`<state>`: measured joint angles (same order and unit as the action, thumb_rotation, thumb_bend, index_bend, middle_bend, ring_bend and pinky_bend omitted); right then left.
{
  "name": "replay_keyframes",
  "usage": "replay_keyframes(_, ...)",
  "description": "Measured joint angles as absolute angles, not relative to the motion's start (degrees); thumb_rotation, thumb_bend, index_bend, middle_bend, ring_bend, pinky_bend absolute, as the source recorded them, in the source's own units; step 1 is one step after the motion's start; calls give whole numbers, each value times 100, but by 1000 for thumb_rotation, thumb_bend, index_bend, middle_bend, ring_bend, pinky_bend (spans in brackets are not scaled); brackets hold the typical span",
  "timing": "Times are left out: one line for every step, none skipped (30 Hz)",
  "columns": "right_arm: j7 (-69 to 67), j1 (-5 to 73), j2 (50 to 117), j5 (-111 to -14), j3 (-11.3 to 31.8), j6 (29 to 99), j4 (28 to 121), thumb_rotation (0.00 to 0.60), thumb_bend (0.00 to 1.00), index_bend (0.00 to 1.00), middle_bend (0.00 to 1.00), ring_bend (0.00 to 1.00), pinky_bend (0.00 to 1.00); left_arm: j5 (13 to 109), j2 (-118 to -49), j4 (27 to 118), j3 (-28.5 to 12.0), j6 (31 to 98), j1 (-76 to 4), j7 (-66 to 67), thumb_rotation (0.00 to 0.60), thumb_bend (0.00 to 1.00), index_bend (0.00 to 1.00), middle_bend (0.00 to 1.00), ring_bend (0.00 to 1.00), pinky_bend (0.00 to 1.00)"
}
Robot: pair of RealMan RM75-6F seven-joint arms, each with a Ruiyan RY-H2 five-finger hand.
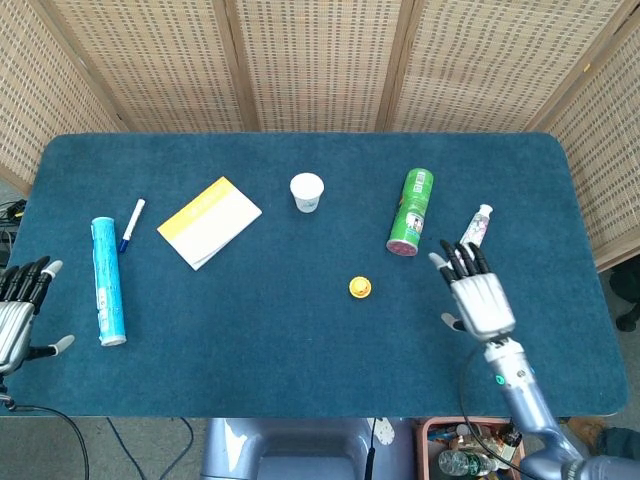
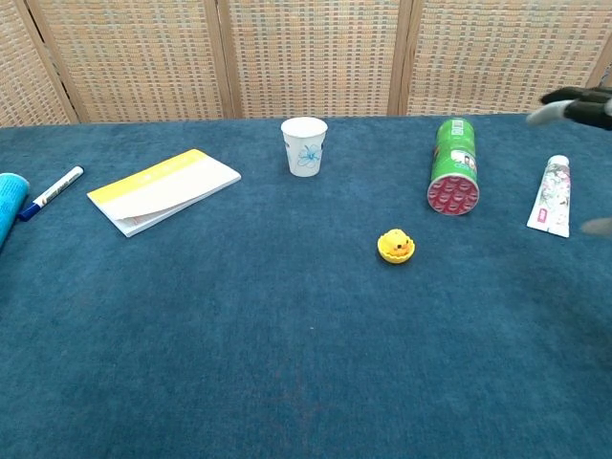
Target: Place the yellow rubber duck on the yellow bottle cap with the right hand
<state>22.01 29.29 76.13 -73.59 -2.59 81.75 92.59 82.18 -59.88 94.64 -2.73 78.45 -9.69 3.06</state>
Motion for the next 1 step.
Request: replay_keyframes(2048,2777,7601,-7465,-328,8318,9128,600,0,0,0,0,0,8223,-6000,9462,-269,7847,-969,349,600,0,0,0,0,0)
